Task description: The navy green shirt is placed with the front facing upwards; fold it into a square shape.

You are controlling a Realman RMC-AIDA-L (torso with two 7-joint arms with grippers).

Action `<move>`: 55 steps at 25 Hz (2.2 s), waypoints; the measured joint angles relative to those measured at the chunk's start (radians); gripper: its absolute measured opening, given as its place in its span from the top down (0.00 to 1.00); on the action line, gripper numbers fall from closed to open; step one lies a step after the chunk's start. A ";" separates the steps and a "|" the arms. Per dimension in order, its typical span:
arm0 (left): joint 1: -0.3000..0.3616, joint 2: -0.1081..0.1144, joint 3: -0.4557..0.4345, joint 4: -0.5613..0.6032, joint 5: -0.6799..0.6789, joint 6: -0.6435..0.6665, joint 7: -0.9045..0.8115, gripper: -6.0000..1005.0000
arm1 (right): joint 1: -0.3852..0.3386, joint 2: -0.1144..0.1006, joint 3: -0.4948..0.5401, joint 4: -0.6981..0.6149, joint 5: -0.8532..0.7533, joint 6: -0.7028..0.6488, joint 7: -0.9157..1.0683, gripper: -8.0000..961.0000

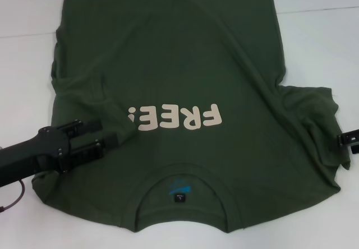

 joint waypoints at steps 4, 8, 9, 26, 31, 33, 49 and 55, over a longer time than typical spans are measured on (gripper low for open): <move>0.000 0.000 0.000 0.000 0.000 0.000 0.000 0.28 | 0.005 0.000 -0.002 0.008 0.000 0.005 0.001 0.11; 0.000 0.000 0.000 0.000 0.000 0.000 0.000 0.28 | 0.008 0.000 -0.002 0.008 0.000 0.004 0.002 0.11; 0.000 0.000 0.000 0.000 0.000 0.000 0.000 0.28 | 0.008 0.000 -0.002 0.009 0.000 0.005 0.002 0.11; 0.000 0.001 0.000 0.000 -0.025 0.000 0.000 0.28 | 0.012 -0.006 0.008 0.008 0.017 -0.014 0.003 0.57; -0.002 0.003 0.000 0.000 -0.026 0.000 0.000 0.28 | 0.019 -0.006 0.004 0.010 0.016 -0.016 0.004 0.71; -0.003 0.003 0.000 0.000 -0.026 0.000 0.000 0.28 | 0.020 -0.006 0.003 0.012 0.015 -0.017 0.004 0.76; 0.000 0.004 0.000 0.000 -0.029 -0.012 -0.009 0.28 | 0.022 -0.020 0.024 -0.029 0.026 -0.070 0.041 0.95; 0.002 0.003 0.000 0.000 -0.036 -0.012 -0.011 0.28 | 0.024 -0.031 0.012 -0.032 0.001 -0.072 0.065 0.74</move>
